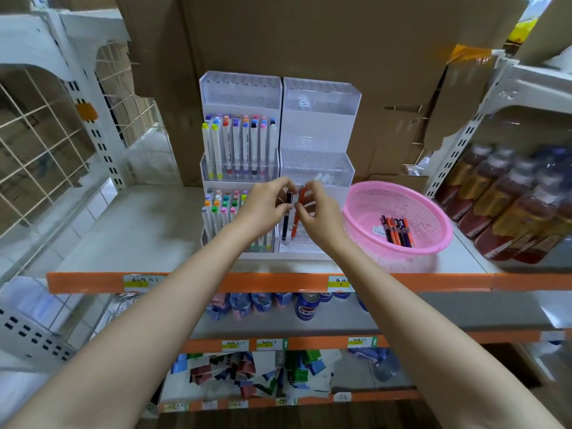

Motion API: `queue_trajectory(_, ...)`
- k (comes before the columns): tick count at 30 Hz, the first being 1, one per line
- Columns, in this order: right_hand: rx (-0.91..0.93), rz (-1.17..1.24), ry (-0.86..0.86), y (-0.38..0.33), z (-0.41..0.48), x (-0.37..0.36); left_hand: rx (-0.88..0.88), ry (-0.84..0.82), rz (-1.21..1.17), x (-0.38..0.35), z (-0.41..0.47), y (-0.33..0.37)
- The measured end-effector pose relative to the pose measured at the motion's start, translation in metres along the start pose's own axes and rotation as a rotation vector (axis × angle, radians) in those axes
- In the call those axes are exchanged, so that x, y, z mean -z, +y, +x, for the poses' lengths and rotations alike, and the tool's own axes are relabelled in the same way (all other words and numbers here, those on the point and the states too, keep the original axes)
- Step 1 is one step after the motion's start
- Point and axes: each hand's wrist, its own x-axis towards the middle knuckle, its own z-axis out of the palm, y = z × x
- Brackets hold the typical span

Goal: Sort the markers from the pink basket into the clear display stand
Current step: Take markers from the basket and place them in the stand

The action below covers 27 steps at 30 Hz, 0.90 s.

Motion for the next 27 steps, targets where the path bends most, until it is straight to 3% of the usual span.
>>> queue_trajectory(8, 0.019, -0.036, -0.019, 0.002, -0.003, 0.002, -0.117, -0.086, 0.22, -0.007, 0.0, -0.007)
queue_trajectory(15, 0.02, -0.051, -0.064, 0.005, -0.004, 0.002, -0.101, -0.078, 0.334, -0.008, -0.001, -0.019)
queue_trajectory(27, 0.072, -0.103, -0.094, 0.006, -0.005, 0.004, -0.057, -0.067, 0.244, -0.008, -0.003, -0.019)
